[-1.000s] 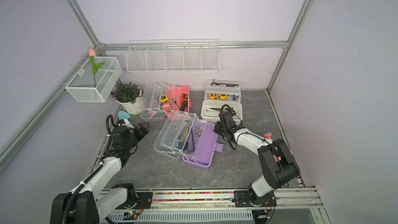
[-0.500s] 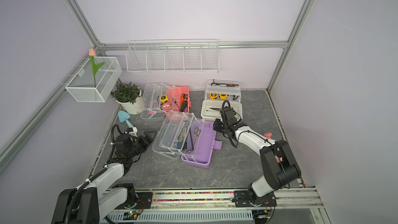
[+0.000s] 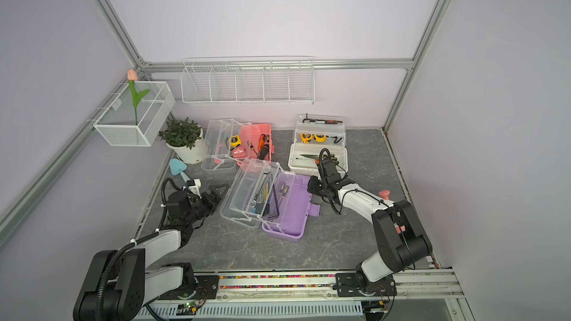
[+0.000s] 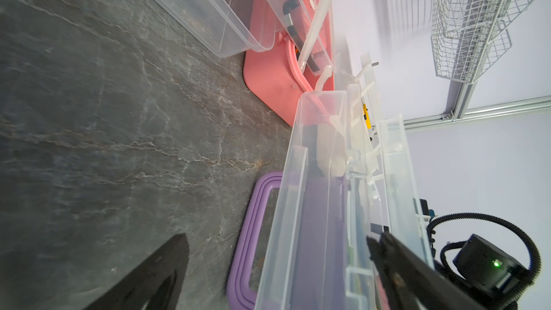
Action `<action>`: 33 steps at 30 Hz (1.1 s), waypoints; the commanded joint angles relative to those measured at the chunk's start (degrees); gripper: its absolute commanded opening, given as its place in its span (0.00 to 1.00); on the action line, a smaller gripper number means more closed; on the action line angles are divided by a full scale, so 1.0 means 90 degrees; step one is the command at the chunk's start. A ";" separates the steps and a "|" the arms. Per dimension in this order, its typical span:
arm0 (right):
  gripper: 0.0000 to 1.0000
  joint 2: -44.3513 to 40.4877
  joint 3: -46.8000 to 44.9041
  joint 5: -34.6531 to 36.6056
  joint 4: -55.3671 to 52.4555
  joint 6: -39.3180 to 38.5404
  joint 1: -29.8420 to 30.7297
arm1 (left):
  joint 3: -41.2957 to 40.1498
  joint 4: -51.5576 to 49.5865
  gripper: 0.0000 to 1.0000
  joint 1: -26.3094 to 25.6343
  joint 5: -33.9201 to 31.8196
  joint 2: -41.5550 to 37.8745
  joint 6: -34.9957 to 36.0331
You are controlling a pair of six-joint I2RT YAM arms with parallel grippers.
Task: Close toolboxes
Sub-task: Adjust the toolbox at the center of the board.
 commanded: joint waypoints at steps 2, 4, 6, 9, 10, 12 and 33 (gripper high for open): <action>0.19 0.0185 -0.0312 0.0078 -0.0135 0.0042 -0.0132 | -0.0006 0.0368 1.00 -0.0218 0.0170 -0.0001 -0.0161; 0.18 0.0208 -0.0324 0.0059 -0.0103 0.0041 -0.0136 | -0.0039 0.0428 0.99 -0.0299 0.0189 0.0027 -0.0190; 0.18 0.0242 -0.0324 0.0043 -0.0065 0.0052 -0.0145 | -0.0084 0.0545 0.99 -0.0337 0.0205 0.0089 -0.0240; 0.18 0.0270 -0.0315 -0.0029 0.0012 0.0046 -0.0159 | -0.0336 0.0843 0.99 -0.0335 0.0257 0.0256 -0.0370; 0.18 0.0274 -0.0312 -0.0043 0.0028 0.0059 -0.0163 | -0.0334 0.0955 0.99 -0.0344 0.0285 0.0323 -0.0428; 0.18 0.0303 -0.0296 -0.0082 0.0068 0.0067 -0.0161 | -0.0335 0.1286 0.99 -0.0359 0.0362 0.0495 -0.0587; 0.17 0.0221 0.0061 0.0397 -0.0512 -0.0422 -0.0184 | 0.0209 0.0545 1.00 -0.0442 0.0366 0.0206 -0.0344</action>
